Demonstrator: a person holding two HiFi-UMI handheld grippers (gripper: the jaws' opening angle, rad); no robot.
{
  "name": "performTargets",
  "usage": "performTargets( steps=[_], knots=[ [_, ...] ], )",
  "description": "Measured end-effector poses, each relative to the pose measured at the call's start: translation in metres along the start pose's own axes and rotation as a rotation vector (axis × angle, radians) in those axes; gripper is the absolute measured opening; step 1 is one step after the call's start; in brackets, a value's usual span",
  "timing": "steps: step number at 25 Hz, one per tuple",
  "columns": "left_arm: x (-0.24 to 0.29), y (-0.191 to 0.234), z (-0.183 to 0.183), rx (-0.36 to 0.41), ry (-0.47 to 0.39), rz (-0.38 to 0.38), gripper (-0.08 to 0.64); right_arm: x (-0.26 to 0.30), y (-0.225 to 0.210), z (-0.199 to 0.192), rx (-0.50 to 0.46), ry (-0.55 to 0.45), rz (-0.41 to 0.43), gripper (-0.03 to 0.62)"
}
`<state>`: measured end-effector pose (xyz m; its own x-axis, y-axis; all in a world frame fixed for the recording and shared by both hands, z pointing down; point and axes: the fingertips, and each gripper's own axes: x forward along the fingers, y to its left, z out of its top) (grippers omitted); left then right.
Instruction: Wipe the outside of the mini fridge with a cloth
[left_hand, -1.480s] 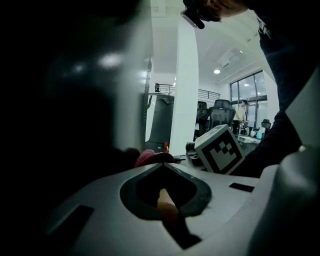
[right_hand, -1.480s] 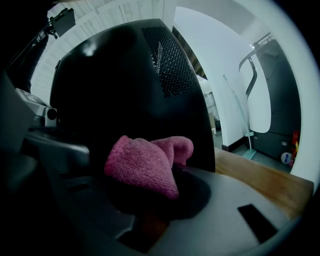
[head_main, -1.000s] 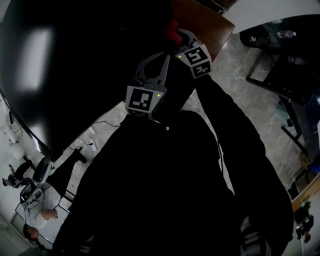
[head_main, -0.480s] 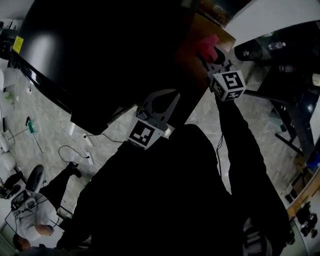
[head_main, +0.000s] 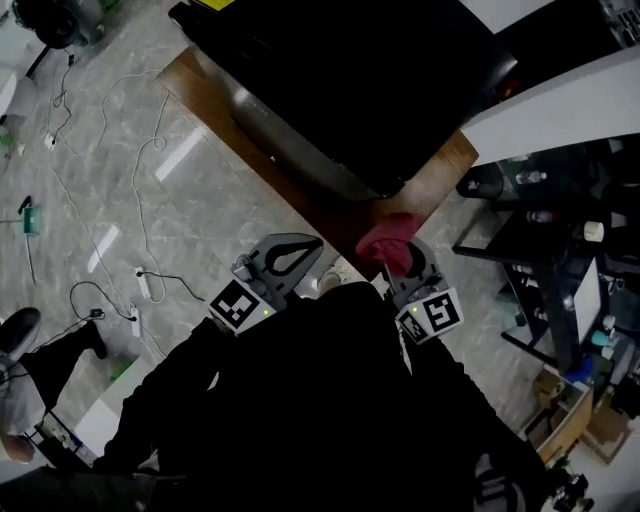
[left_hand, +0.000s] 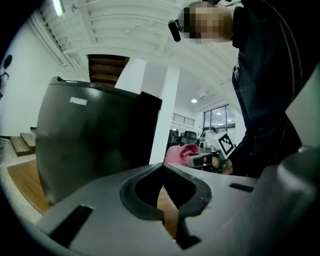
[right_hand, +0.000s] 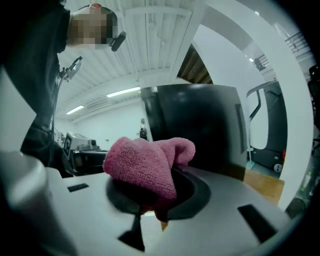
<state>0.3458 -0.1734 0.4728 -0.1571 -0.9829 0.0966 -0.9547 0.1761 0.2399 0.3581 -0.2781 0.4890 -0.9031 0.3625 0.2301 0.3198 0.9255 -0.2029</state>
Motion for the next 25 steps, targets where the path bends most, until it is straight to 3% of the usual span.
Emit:
performTargets(
  steps=[4, 11, 17, 25],
  knots=[
    [-0.072, 0.009, 0.016, -0.001, -0.042, 0.066, 0.003, 0.021, 0.097, 0.019, 0.017, -0.002, 0.143, 0.087],
    [-0.208, 0.026, 0.023, 0.011, -0.072, 0.199, 0.003, 0.083, 0.224, 0.048, -0.089, -0.049, 0.297, 0.087],
    [-0.33, 0.054, 0.033, -0.032, -0.131, 0.397, 0.003, 0.149, 0.327, 0.051, -0.097, -0.048, 0.471, 0.087],
    [-0.435, 0.096, 0.042, -0.042, -0.165, 0.637, 0.003, 0.221, 0.41, 0.057, -0.142, 0.005, 0.644, 0.087]
  ],
)
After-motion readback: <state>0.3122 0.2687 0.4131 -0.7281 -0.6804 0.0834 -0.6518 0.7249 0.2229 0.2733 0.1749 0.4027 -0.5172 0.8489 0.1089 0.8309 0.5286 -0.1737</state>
